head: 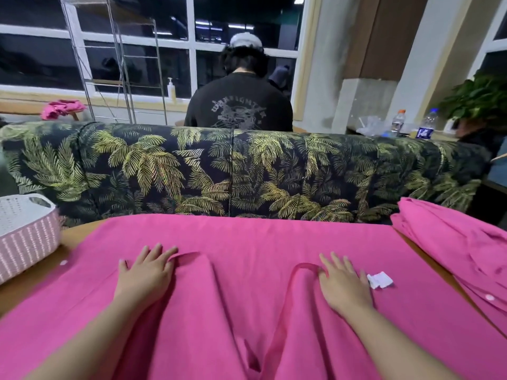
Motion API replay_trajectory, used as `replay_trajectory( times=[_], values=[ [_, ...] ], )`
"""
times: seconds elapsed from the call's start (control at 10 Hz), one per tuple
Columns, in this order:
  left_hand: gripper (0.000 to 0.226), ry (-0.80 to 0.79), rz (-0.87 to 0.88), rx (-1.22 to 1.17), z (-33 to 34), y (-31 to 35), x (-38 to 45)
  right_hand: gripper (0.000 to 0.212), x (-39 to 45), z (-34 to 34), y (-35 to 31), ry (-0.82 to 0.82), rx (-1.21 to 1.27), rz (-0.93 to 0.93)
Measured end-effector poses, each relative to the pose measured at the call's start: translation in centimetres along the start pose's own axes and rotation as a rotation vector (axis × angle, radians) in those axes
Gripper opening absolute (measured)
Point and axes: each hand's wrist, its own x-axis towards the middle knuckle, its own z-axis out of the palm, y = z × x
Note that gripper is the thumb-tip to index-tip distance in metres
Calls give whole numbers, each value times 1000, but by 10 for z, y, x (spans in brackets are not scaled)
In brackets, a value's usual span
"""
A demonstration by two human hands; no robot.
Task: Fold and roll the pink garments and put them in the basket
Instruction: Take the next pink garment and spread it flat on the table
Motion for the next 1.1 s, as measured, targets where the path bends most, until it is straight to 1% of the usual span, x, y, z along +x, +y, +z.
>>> replay_trajectory(
  times=[0.1, 0.4, 0.9, 1.0, 1.1],
  values=[
    [47, 10, 15, 28, 0, -2, -11, 54, -11, -1, 1, -7, -21, 0],
    [47, 9, -6, 13, -2, -10, -69, 54, -67, -3, 12, -21, -18, 1],
    [48, -3, 6, -19, -3, -21, -153, 55, -152, -4, 32, -13, -30, -8],
    [47, 2, 4, -41, -3, -20, -161, 56, -159, -4, 34, 4, 4, 0],
    [41, 51, 17, -133, -5, -23, -162, 59, -169, -12, 30, 81, 67, -82]
  ],
)
